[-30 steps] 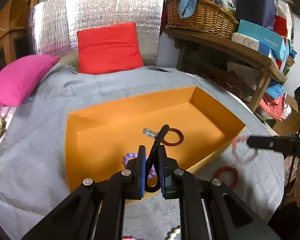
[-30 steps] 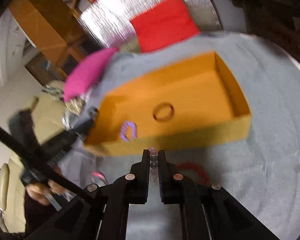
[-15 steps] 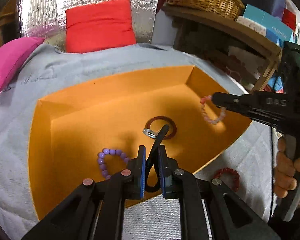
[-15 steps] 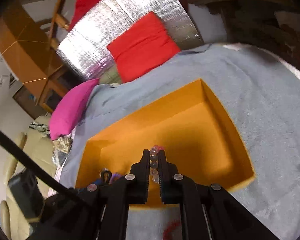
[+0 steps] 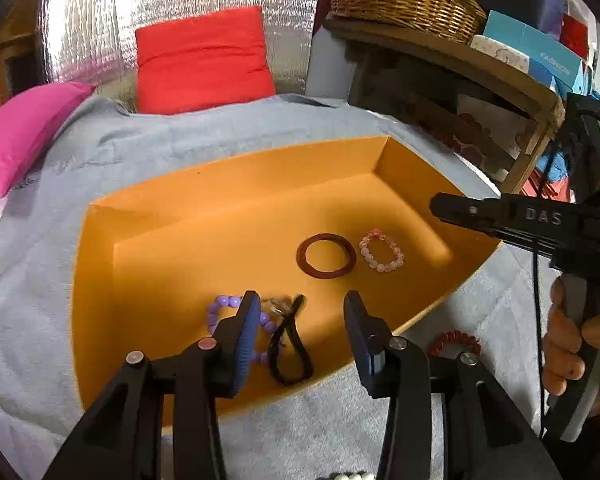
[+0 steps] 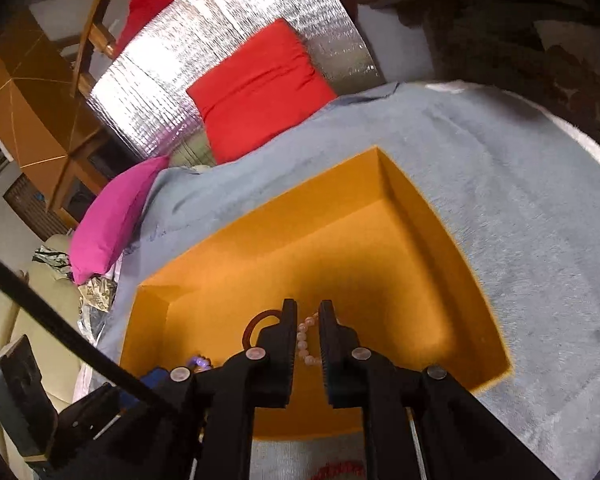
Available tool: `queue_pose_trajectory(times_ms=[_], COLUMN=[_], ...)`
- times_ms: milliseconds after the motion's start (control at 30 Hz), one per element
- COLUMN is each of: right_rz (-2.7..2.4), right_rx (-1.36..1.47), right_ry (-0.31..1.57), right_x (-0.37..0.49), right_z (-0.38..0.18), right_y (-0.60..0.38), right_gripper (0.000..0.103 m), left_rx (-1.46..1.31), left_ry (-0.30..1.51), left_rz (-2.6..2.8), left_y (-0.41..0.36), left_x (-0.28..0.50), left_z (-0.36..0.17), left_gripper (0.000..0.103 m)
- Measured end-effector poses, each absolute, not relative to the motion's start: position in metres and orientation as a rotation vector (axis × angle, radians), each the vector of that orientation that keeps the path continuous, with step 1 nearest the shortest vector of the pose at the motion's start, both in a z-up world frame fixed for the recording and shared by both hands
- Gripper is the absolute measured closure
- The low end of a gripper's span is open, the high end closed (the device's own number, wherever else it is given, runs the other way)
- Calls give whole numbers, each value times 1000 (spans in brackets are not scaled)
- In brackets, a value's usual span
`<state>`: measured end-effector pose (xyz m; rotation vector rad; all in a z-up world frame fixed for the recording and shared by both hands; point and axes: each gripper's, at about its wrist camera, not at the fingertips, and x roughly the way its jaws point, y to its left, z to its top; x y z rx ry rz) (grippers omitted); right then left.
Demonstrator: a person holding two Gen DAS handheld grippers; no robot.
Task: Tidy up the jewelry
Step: 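Withdraw both tools from the box while the right tool moves toward the red bracelet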
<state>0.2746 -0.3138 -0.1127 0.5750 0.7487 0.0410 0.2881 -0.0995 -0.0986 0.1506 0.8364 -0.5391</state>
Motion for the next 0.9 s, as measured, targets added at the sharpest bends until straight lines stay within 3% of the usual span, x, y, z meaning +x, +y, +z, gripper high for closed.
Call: queue_pose_trajectory(times_ms=[100,233,300,533,667,900], right_rz=[56,75,72,61,82,201], right_rx=[570,575,573,648,709,724], right_ry=[738,731,716,658,702,824], right_x=[262,243,231,167,139,133], right_z=[-106,-102,-98,-98,-113,-139], right_y=[-311,-309,-309,-322,-325,-289], right_gripper=[90,86,79,78,73,73], left_rx=[123,108,95,-18,-46,62], left_ry=[824,786,760,782,831,892], left_rz=[-522,-478,-442,-304,-276,-275], left_y=[-85,-60,-40,31,54,53], left_x=[276,254,238,193,171,164], left_z=[-94,-90,-88,-97,-111,-134], left_gripper=[57,43,43,38,38,37])
